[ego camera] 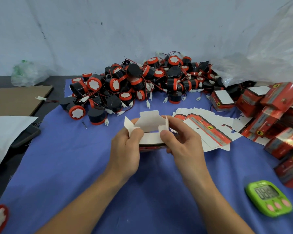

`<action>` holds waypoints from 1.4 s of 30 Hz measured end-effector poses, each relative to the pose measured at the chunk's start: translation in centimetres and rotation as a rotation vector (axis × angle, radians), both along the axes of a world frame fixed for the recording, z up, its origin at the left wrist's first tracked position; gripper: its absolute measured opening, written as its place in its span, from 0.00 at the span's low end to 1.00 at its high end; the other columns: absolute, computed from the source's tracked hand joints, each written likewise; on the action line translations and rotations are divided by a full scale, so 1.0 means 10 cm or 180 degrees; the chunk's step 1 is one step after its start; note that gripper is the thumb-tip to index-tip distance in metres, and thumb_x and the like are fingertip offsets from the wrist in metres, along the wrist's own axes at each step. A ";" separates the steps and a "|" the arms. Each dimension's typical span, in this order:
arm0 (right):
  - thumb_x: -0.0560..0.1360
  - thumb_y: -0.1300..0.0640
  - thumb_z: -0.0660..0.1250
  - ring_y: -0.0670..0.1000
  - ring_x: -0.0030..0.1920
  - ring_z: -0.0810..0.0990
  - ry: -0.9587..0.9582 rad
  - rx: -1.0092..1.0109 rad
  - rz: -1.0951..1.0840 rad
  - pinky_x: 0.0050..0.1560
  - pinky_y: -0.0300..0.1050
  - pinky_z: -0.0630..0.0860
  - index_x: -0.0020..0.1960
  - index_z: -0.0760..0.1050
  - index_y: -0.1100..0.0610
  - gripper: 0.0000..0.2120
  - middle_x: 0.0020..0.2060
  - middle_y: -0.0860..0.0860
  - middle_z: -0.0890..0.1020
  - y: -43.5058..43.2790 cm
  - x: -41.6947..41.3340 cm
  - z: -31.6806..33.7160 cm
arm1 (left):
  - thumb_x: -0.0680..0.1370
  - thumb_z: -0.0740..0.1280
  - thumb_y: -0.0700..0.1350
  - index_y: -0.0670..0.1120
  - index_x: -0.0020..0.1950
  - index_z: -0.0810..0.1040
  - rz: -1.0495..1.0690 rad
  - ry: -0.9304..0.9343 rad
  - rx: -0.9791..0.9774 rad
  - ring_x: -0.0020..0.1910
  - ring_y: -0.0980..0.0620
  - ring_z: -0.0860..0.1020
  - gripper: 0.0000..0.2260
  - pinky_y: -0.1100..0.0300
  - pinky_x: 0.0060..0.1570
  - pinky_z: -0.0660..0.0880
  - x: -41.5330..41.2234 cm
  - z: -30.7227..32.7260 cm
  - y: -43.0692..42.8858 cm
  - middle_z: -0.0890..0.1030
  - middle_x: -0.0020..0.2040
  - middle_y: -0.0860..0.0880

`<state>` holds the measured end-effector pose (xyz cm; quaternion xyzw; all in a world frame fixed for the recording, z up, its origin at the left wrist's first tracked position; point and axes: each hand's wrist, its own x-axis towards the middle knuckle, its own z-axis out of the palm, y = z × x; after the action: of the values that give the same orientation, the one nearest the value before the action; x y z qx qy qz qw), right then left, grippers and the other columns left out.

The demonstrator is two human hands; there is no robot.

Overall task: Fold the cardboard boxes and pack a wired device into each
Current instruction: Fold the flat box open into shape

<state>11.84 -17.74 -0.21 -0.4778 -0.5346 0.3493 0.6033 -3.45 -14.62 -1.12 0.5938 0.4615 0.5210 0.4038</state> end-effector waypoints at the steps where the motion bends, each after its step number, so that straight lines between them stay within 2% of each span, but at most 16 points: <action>1: 0.74 0.46 0.67 0.59 0.42 0.76 -0.0096 -0.0035 -0.0050 0.41 0.56 0.75 0.58 0.82 0.38 0.13 0.50 0.44 0.85 0.00 0.00 -0.01 | 0.73 0.57 0.57 0.65 0.54 0.83 -0.0181 -0.0048 -0.0055 0.49 0.58 0.81 0.17 0.63 0.46 0.78 0.00 -0.01 0.00 0.86 0.49 0.58; 4: 0.79 0.49 0.65 0.46 0.45 0.81 -0.0329 -0.0284 -0.0123 0.46 0.49 0.76 0.56 0.82 0.40 0.10 0.48 0.42 0.86 0.02 -0.01 -0.07 | 0.74 0.57 0.59 0.62 0.58 0.83 -0.0513 -0.0126 -0.0363 0.55 0.50 0.83 0.20 0.50 0.56 0.79 -0.01 -0.07 0.02 0.87 0.55 0.53; 7: 0.83 0.50 0.62 0.44 0.47 0.82 -0.0693 -0.0523 -0.0116 0.48 0.50 0.80 0.59 0.81 0.40 0.10 0.46 0.38 0.85 0.03 0.00 -0.10 | 0.70 0.58 0.62 0.63 0.56 0.83 -0.0405 0.0169 -0.0693 0.54 0.50 0.83 0.20 0.42 0.59 0.79 -0.03 -0.06 0.08 0.87 0.52 0.55; 11: 0.84 0.50 0.58 0.48 0.41 0.80 -0.1202 -0.0593 -0.0033 0.43 0.48 0.78 0.62 0.77 0.35 0.14 0.41 0.39 0.83 0.02 0.01 -0.08 | 0.69 0.60 0.57 0.60 0.54 0.83 -0.0152 0.0368 -0.0701 0.49 0.50 0.82 0.18 0.44 0.52 0.80 -0.03 -0.04 0.07 0.86 0.47 0.55; 14: 0.82 0.43 0.57 0.39 0.47 0.80 -0.1320 -0.0668 0.0066 0.45 0.36 0.74 0.68 0.70 0.30 0.16 0.46 0.33 0.82 0.01 0.01 -0.12 | 0.70 0.61 0.55 0.60 0.53 0.82 -0.0053 0.0247 -0.0629 0.49 0.53 0.82 0.16 0.49 0.49 0.79 -0.01 -0.04 0.03 0.86 0.47 0.56; 17: 0.74 0.32 0.57 0.26 0.59 0.74 -0.0337 -0.0763 0.0399 0.57 0.32 0.71 0.69 0.68 0.24 0.23 0.57 0.22 0.78 0.00 -0.05 -0.13 | 0.73 0.60 0.53 0.60 0.54 0.83 -0.0128 0.0189 -0.0598 0.48 0.57 0.81 0.15 0.56 0.47 0.76 0.01 -0.03 0.02 0.86 0.49 0.58; 20: 0.75 0.40 0.61 0.43 0.58 0.83 0.0935 -0.0914 0.0366 0.60 0.45 0.75 0.59 0.84 0.41 0.19 0.55 0.42 0.87 0.08 0.01 -0.10 | 0.72 0.61 0.53 0.59 0.51 0.83 -0.0210 0.0179 -0.0636 0.48 0.54 0.82 0.14 0.54 0.48 0.77 0.01 -0.02 0.01 0.86 0.48 0.56; 23: 0.75 0.50 0.66 0.51 0.52 0.83 0.0866 -0.0969 0.0386 0.55 0.51 0.77 0.54 0.86 0.50 0.13 0.52 0.52 0.88 0.11 0.08 -0.09 | 0.71 0.62 0.51 0.58 0.50 0.85 -0.0228 0.0155 -0.0645 0.50 0.47 0.83 0.14 0.42 0.54 0.79 -0.03 -0.02 0.03 0.87 0.47 0.52; 26: 0.73 0.49 0.69 0.49 0.50 0.83 0.0763 -0.0985 0.0435 0.53 0.48 0.78 0.54 0.85 0.50 0.12 0.52 0.53 0.87 0.11 0.08 -0.12 | 0.70 0.63 0.49 0.56 0.53 0.85 -0.0227 0.0185 -0.0506 0.51 0.43 0.83 0.15 0.38 0.54 0.78 -0.04 -0.03 0.05 0.87 0.48 0.50; 29: 0.73 0.51 0.70 0.52 0.52 0.84 0.0704 -0.0959 0.0382 0.55 0.52 0.80 0.54 0.85 0.48 0.11 0.51 0.53 0.87 0.12 0.08 -0.13 | 0.72 0.63 0.48 0.65 0.59 0.80 -0.0129 0.0144 -0.0321 0.50 0.55 0.83 0.19 0.56 0.46 0.79 -0.01 -0.05 0.02 0.86 0.52 0.58; 31: 0.74 0.53 0.70 0.51 0.50 0.86 0.0660 -0.0907 0.0248 0.52 0.50 0.81 0.52 0.85 0.48 0.09 0.49 0.51 0.88 0.12 0.08 -0.14 | 0.74 0.63 0.53 0.69 0.63 0.75 0.0005 0.0127 -0.0156 0.51 0.58 0.83 0.19 0.62 0.46 0.79 0.00 -0.08 0.00 0.84 0.55 0.62; 33: 0.73 0.55 0.70 0.50 0.48 0.87 0.0664 -0.0845 0.0101 0.48 0.47 0.81 0.50 0.86 0.48 0.08 0.46 0.51 0.88 0.12 0.07 -0.14 | 0.75 0.63 0.60 0.67 0.68 0.73 -0.0142 -0.0002 -0.0045 0.56 0.54 0.84 0.21 0.55 0.53 0.80 0.00 -0.09 -0.02 0.83 0.61 0.59; 35: 0.72 0.57 0.71 0.51 0.47 0.87 0.0712 -0.0801 -0.0045 0.47 0.46 0.82 0.49 0.86 0.47 0.09 0.45 0.50 0.89 0.12 0.06 -0.15 | 0.77 0.62 0.62 0.57 0.72 0.75 -0.0523 -0.0613 -0.0249 0.63 0.46 0.82 0.25 0.47 0.60 0.80 0.00 -0.08 -0.03 0.82 0.67 0.50; 37: 0.73 0.59 0.72 0.50 0.47 0.88 0.0788 -0.0783 -0.0192 0.46 0.46 0.82 0.47 0.87 0.46 0.10 0.44 0.50 0.89 0.12 0.04 -0.16 | 0.82 0.57 0.60 0.49 0.74 0.75 -0.0707 -0.1260 -0.0594 0.65 0.43 0.81 0.25 0.50 0.58 0.81 0.01 -0.03 -0.03 0.82 0.67 0.45; 40: 0.69 0.55 0.73 0.51 0.47 0.88 0.0847 -0.0798 -0.0294 0.50 0.52 0.85 0.46 0.87 0.44 0.09 0.44 0.48 0.89 0.13 0.02 -0.19 | 0.87 0.52 0.55 0.50 0.72 0.78 -0.0576 -0.1505 -0.0961 0.64 0.43 0.82 0.21 0.52 0.54 0.83 0.01 0.00 0.00 0.83 0.65 0.46; 42: 0.68 0.54 0.73 0.51 0.47 0.88 0.0893 -0.0818 -0.0360 0.51 0.54 0.85 0.46 0.87 0.43 0.09 0.44 0.48 0.89 0.14 0.01 -0.20 | 0.86 0.57 0.54 0.54 0.70 0.80 -0.0537 -0.1335 -0.0914 0.65 0.45 0.82 0.18 0.46 0.61 0.81 0.02 -0.04 0.02 0.83 0.66 0.48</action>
<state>11.92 -16.29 -2.17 -0.5268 -0.3686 0.4434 0.6245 -3.28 -14.43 -1.50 0.4458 0.3857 0.5264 0.6127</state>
